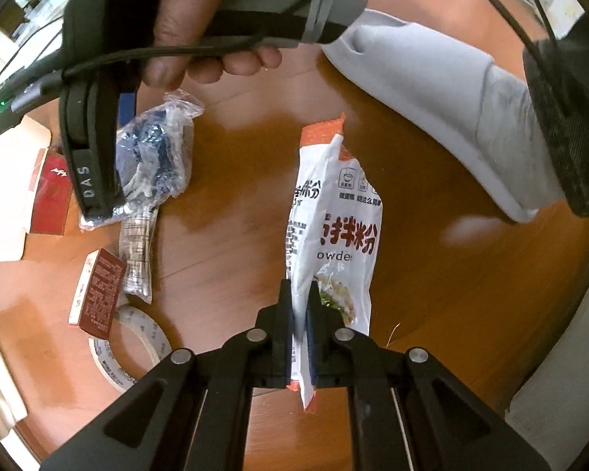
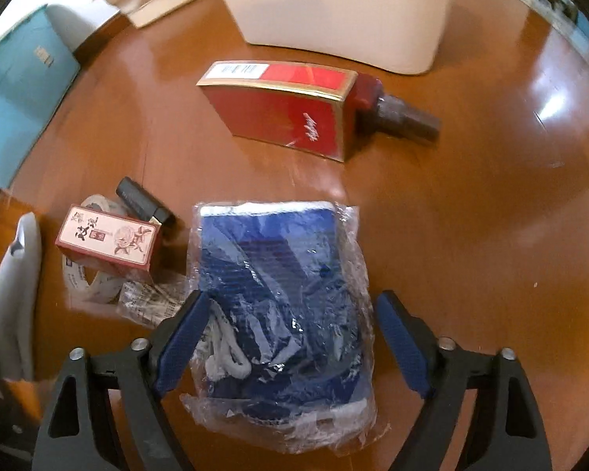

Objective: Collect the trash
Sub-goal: 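Drop the noodle packet with the left tool while the right tool carries the glove bag to the wastebasket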

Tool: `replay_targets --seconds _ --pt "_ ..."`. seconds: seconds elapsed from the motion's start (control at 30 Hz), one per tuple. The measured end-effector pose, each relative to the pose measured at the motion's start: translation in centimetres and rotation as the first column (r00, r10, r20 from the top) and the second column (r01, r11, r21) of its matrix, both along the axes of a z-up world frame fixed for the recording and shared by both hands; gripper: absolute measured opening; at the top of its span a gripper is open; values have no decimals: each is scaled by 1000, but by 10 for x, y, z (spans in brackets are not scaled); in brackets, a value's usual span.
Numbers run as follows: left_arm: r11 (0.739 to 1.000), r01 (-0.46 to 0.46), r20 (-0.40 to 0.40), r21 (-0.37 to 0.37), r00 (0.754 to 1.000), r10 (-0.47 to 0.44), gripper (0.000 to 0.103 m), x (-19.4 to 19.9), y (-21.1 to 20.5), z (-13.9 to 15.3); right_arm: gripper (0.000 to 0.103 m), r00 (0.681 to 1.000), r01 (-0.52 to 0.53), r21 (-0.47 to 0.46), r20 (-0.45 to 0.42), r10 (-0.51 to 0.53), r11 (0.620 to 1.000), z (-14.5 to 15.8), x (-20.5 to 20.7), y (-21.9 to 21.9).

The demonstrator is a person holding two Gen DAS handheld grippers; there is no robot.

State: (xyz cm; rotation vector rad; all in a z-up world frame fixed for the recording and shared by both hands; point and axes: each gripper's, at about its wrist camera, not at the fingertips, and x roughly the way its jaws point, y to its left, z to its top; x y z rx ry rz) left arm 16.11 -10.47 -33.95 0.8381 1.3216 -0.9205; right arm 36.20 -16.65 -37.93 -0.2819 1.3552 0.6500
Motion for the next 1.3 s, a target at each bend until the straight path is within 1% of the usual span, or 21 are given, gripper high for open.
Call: replay_targets --seconds 0.03,0.1,0.13,0.2,0.3,0.4,0.5,0.57,0.67,0.7,0.77,0.83,0.93,1.0,1.07,1.1,1.17,1.2,1.23,1.27,1.3 --pt "1000 -8 0 -3 1000 8 5 -2 -1 1 54 1000 -7 1 16 7 1000 2 0 2" --pt "1000 -21 -1 -7 1000 21 5 3 2 5 20 1000 -11 17 22 10 1000 4 -1 3" --pt "1000 -27 2 -10 1000 27 5 12 3 10 17 1000 -11 38 10 10 999 6 -2 3" --pt "999 -49 2 -22 999 49 5 17 7 15 15 999 -17 53 29 16 998 13 -4 2" --pt "996 -75 11 -48 997 75 5 32 17 31 15 999 35 117 29 -38 993 30 -2 -10" --pt "989 -120 30 -92 992 123 5 37 28 66 15 993 109 192 26 -117 975 53 2 -35" --pt "965 -218 45 -144 973 226 5 71 41 105 15 973 216 245 25 -229 945 73 5 -67" --pt "932 -309 70 -190 942 327 5 106 54 136 15 947 306 260 12 -320 916 79 7 -89" --pt "895 -378 141 -236 898 417 5 149 65 173 15 917 386 249 2 -399 888 78 8 -108" --pt "879 -401 172 -256 876 450 5 166 70 189 15 910 404 236 -3 -415 884 77 6 -106" --pt "857 -430 217 -284 842 494 5 192 79 211 15 905 415 219 -3 -425 883 75 2 -102" --pt "833 -453 261 -319 803 536 5 220 88 239 15 908 408 230 0 -420 883 78 1 -99" --pt "778 -506 300 -372 728 617 6 265 102 273 15 912 396 250 5 -410 883 84 0 -94" --pt "737 -548 307 -395 678 668 6 291 111 281 15 912 395 259 1 -409 881 84 0 -93" --pt "691 -596 300 -408 627 719 6 312 122 279 15 911 398 262 0 -412 879 87 0 -95" --pt "656 -634 286 -410 593 752 6 326 130 275 15 910 400 264 -3 -414 877 88 1 -99" --pt "618 -672 267 -407 559 785 6 340 142 260 15 907 408 267 -6 -422 873 89 1 -102" --pt "599 -688 274 -409 534 800 6 343 145 249 15 905 411 268 -6 -425 871 90 0 -102" --pt "571 -706 280 -418 498 821 6 345 150 241 15 904 414 267 -9 -427 870 90 0 -102" --pt "534 -725 256 -435 469 845 6 348 159 238 15 903 417 264 -10 -430 870 90 0 -104" --pt "510 -737 238 -444 452 860 6 349 162 236 15 902 419 261 -7 -433 869 90 -1 -106"
